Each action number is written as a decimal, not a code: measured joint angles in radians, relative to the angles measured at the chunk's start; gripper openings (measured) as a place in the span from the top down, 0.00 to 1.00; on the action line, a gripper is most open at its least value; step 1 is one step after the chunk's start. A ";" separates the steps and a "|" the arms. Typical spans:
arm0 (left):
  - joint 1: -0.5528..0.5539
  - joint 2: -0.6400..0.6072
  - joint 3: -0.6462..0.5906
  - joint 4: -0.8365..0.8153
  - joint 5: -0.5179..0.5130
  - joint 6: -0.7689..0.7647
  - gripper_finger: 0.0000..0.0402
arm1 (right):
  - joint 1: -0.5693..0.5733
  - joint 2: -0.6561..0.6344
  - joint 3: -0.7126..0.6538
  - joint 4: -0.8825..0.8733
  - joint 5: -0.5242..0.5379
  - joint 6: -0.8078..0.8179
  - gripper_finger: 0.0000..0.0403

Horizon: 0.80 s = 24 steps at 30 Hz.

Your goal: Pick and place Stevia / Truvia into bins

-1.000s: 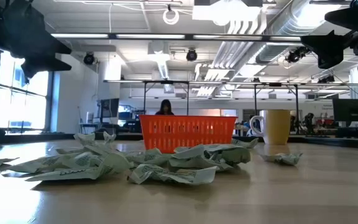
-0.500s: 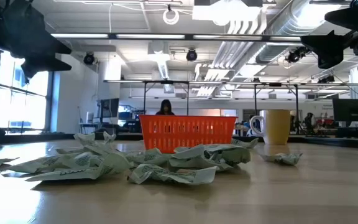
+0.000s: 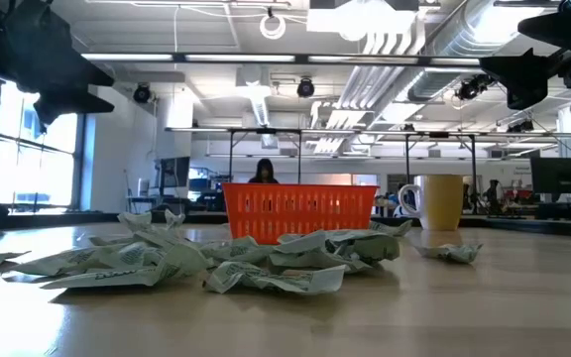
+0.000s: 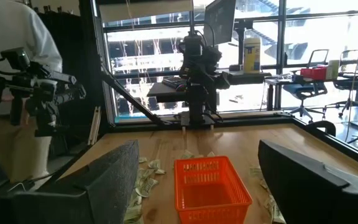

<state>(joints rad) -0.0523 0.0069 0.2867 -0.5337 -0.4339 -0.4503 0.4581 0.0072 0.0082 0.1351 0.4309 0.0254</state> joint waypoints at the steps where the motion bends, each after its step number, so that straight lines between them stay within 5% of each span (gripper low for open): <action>1: 0.000 0.000 0.000 0.000 0.000 0.000 0.21 | 0.000 0.000 0.000 0.000 0.000 0.000 0.21; 11: 0.000 0.000 0.000 0.027 0.001 -0.039 0.21 | 0.000 0.000 0.000 0.000 0.000 0.000 0.21; 17: 0.000 0.004 0.000 0.126 0.141 -0.468 0.21 | 0.000 0.000 0.000 0.000 0.000 0.000 0.21; 24: 0.000 0.030 0.000 0.135 0.132 -0.585 0.21 | 0.000 0.000 0.000 -0.001 0.000 0.000 0.21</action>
<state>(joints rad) -0.0525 0.0370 0.2866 -0.3988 -0.3021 -1.0351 0.4580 0.0074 0.0082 0.1345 0.4308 0.0254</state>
